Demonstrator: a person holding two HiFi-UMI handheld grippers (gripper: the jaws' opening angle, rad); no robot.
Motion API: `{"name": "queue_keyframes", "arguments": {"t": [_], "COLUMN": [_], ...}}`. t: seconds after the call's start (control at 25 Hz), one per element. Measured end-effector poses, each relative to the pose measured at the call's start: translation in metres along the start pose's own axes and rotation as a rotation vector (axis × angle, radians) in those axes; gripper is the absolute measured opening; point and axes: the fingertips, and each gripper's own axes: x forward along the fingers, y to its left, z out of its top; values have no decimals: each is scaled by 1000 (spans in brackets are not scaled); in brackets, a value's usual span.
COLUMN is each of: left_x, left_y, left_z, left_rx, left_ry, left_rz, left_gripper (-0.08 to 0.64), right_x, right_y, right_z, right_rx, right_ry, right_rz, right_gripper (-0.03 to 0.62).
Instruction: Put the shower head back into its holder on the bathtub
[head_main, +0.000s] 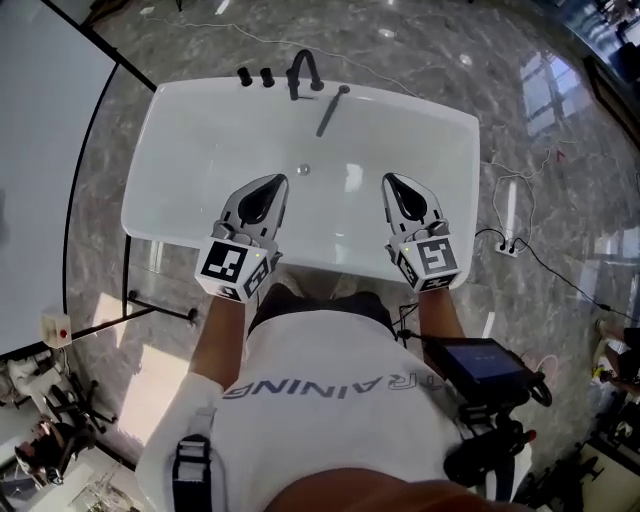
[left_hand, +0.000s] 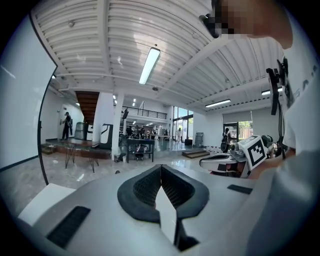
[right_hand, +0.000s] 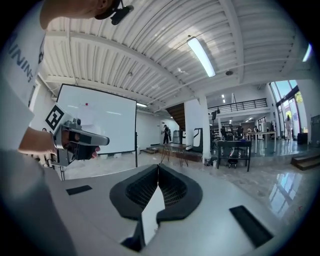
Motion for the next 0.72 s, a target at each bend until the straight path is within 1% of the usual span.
{"name": "queue_keyframes", "arguments": {"t": [0.08,0.2,0.32,0.44,0.52,0.6,0.72], "left_x": [4,14,23,36,46,56,67], "left_y": [16,45,77,116,141,163,187], "left_z": [-13,-28,-43,-63,-80,-98,-128], "left_rx": [-23,-54,-61,-52,-40,-40,-71], "left_ry": [16,23,29,40,43,45,45], "left_rz": [11,9,-6,-13,-5,5,26], "left_gripper": [17,17,17,17,17,17,17], "right_x": [18,49,85,132,166,198,240], "right_y": [10,12,11,8,6,7,13], "right_z": [-11,-26,-37,-60,-85,-117,-170], "right_rx": [-32,-83,-175,-315,-421,-548,-750], "right_ry": [30,81,135,193,239,300,383], "right_rz": [30,41,41,27,32,66,165], "right_gripper": [12,12,12,12,14,14,14]}}
